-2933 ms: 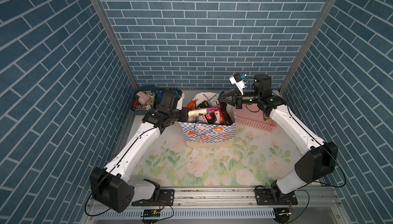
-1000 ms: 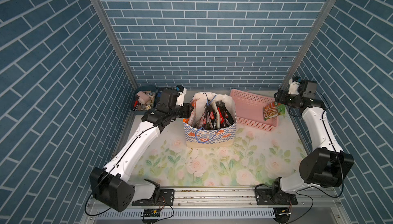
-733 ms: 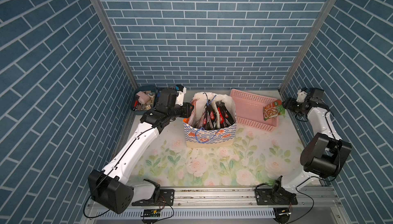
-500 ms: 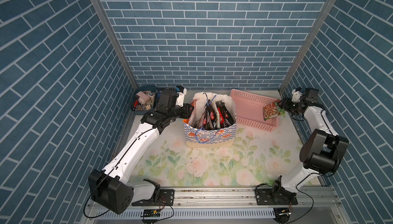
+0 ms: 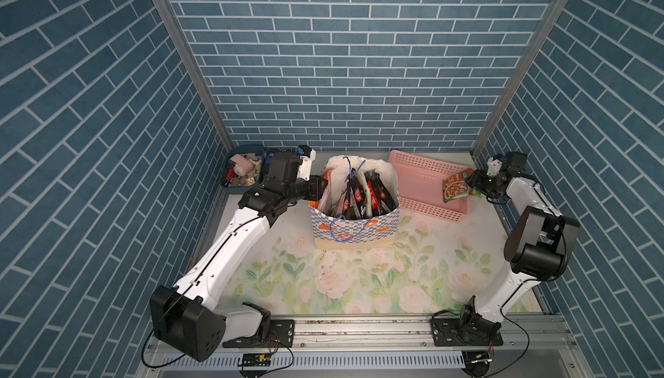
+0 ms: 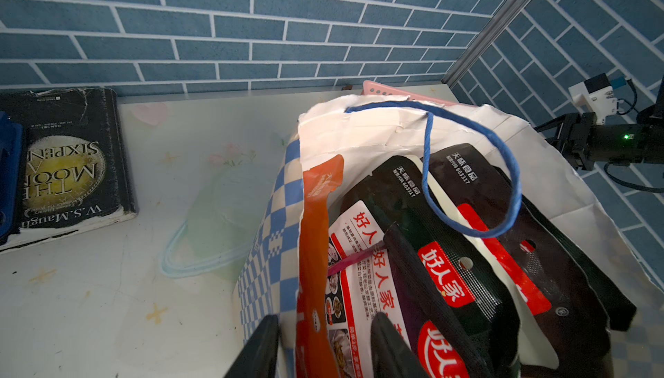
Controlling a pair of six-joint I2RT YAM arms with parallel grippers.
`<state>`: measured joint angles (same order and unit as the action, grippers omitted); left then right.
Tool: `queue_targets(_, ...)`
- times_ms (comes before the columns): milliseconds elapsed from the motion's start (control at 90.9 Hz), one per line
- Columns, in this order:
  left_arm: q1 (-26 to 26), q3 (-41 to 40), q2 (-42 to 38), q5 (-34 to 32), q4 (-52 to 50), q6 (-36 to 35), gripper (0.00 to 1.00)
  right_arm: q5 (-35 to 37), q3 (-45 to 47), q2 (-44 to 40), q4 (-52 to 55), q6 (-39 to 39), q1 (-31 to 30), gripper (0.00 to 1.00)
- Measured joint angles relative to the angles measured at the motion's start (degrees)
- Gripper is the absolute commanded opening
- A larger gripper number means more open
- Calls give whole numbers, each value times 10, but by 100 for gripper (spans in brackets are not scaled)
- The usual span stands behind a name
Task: Place the condiment packets inside the bag
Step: Pick up the condiment packet from the storage box.
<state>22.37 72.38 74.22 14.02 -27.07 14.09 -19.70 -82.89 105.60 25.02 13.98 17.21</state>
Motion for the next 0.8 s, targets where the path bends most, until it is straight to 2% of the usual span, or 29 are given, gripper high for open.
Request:
queue_targets(187,0,0,0,0,0,0,46,0,0,14,-18,12,-2,46)
queue_targets(506,0,0,0,-4,0,-2,46,-7,-20,63,-53,22,-23,42)
queue_targets(594,0,0,0,-6,0,-2,46,-10,-21,79,-66,27,-30,37)
queue_targets(715,0,0,0,-9,0,-2,46,-11,-21,101,-82,39,-38,26)
queue_targets(803,0,0,0,-9,0,-2,46,-11,-21,109,-97,49,-42,6)
